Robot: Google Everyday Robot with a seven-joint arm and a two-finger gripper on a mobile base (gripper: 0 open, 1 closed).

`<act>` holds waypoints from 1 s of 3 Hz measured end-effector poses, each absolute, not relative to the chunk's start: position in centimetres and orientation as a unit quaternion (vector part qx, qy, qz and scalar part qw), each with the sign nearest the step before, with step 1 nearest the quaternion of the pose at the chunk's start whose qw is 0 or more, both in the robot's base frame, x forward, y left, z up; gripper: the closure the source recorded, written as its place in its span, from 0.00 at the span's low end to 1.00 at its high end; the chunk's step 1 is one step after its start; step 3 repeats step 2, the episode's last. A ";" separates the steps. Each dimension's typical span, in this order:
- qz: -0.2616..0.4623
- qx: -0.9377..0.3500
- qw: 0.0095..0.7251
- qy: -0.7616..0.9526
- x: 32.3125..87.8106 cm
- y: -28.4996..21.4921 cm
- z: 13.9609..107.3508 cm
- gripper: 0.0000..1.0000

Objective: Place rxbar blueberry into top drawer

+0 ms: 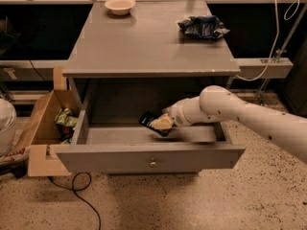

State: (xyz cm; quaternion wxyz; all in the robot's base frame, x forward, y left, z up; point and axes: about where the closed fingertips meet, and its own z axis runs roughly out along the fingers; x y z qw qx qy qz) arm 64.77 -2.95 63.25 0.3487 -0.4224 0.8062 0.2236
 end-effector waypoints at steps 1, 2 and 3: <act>0.209 -0.403 0.377 0.808 63.2 -5.4 66.5 0.00; 0.177 -0.373 0.419 0.809 60.5 -9.1 71.7 0.00; 0.177 -0.373 0.419 0.809 60.5 -9.1 71.7 0.00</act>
Offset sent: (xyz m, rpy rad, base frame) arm -0.0834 -0.1300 0.1662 0.0142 -0.2521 -0.2887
